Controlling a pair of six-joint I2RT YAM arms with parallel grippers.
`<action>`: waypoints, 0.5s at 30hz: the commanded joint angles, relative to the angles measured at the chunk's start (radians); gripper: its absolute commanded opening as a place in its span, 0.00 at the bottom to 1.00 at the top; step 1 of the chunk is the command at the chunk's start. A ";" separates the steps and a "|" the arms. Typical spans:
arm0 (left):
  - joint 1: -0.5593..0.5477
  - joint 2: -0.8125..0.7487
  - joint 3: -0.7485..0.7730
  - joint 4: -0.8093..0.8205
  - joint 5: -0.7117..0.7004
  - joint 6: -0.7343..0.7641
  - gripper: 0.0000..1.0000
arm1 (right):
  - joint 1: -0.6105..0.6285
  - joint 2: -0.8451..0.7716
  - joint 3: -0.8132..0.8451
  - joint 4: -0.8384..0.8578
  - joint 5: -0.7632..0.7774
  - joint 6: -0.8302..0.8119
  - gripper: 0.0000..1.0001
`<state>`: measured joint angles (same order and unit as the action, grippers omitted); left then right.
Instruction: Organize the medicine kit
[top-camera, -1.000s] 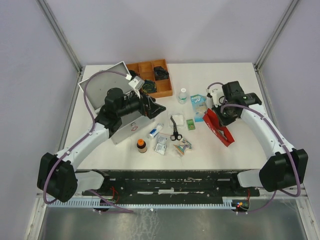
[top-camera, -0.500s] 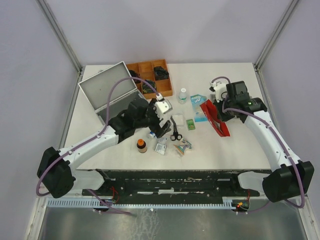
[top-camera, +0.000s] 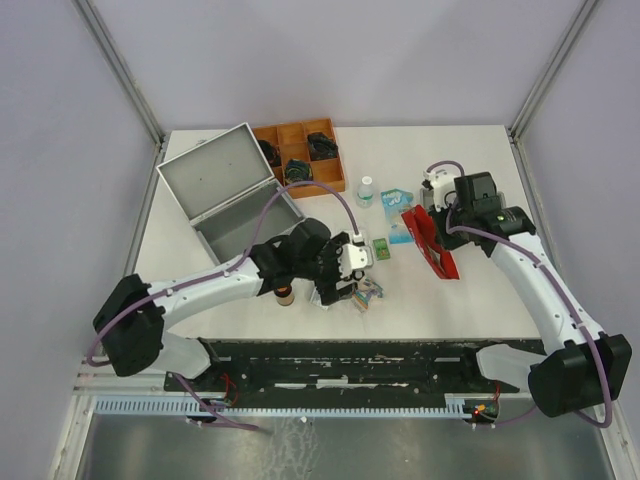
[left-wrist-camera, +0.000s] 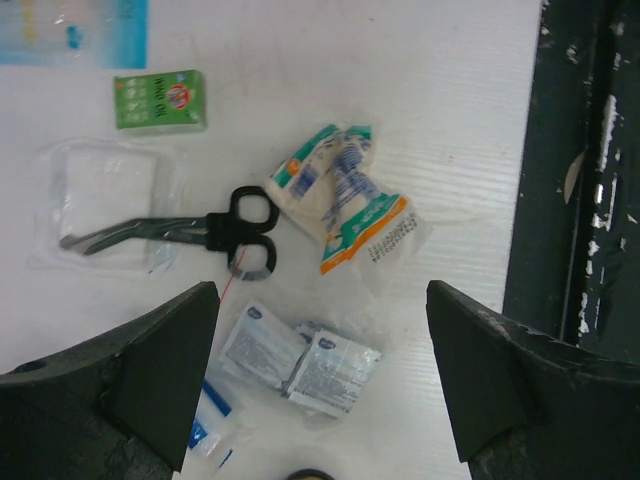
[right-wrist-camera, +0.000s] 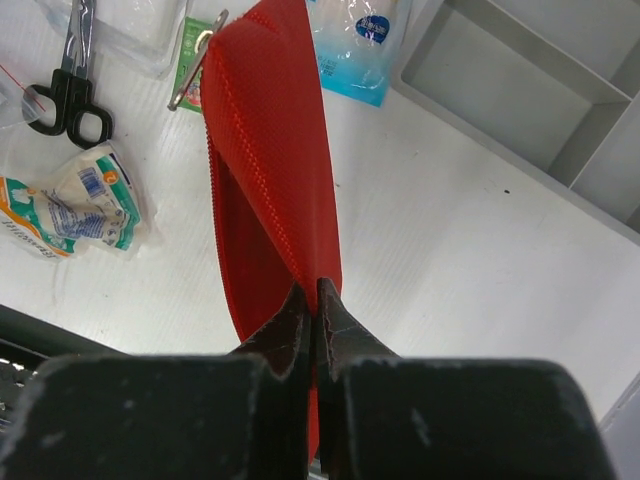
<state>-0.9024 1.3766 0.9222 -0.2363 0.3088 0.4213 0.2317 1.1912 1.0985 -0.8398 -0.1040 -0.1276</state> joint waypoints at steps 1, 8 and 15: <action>-0.047 0.048 -0.006 0.080 0.119 0.108 0.89 | -0.007 -0.025 -0.012 0.057 0.007 0.021 0.01; -0.122 0.216 0.057 0.084 0.082 0.218 0.86 | -0.043 -0.035 -0.030 0.067 -0.040 0.019 0.00; -0.143 0.346 0.097 0.118 -0.005 0.248 0.78 | -0.071 -0.059 -0.054 0.075 -0.067 0.007 0.00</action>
<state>-1.0309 1.6939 0.9775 -0.1795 0.3569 0.5968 0.1738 1.1694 1.0500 -0.8158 -0.1486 -0.1238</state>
